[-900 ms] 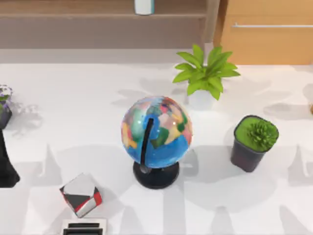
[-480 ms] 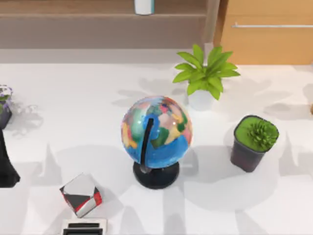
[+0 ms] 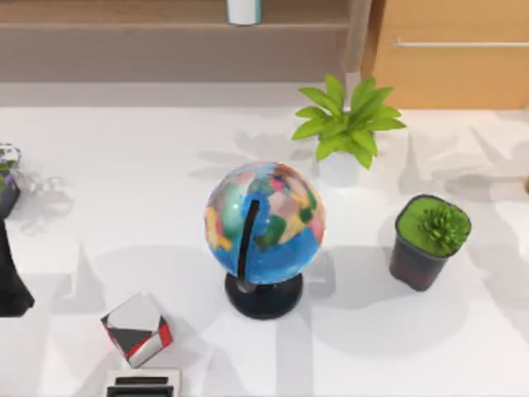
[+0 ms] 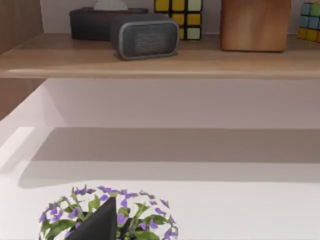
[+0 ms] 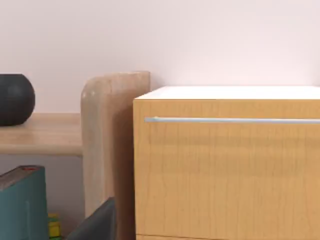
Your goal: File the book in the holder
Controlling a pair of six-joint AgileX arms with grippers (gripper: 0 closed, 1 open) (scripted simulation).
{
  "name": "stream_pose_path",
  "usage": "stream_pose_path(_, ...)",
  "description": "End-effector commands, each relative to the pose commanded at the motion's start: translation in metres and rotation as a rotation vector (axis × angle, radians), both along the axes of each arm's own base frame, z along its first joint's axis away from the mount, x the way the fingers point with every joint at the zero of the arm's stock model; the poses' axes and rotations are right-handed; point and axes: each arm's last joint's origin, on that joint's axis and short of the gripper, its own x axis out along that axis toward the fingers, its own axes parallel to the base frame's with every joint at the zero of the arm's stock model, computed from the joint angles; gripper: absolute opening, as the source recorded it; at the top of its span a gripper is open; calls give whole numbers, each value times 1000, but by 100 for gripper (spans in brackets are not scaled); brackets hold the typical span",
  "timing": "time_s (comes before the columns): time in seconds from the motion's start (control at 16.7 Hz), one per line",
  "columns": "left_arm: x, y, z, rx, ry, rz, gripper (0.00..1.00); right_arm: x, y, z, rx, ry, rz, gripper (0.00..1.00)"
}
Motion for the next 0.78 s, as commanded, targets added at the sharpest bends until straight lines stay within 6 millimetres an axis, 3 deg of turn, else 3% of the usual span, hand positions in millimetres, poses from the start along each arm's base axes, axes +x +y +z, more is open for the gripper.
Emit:
stream_pose_path(0.18, 0, 0, 0, 0, 0, 0, 100, 61, 53, 26, 19, 6, 2, 100)
stream_pose_path(0.3, 0, 0, 0, 0, 0, 0, 100, 104, 98, 25, 26, 30, -7, 100)
stream_pose_path(0.42, 0, 0, 0, 0, 0, 0, 100, 143, 146, 7, 22, 70, -22, 100)
stream_pose_path(0.54, 0, 0, 0, 0, 0, 0, 100, 175, 193, -24, 11, 114, -43, 100)
stream_pose_path(0.78, 0, 0, 0, 0, 0, 0, 100, 214, 260, -94, -20, 192, -101, 100)
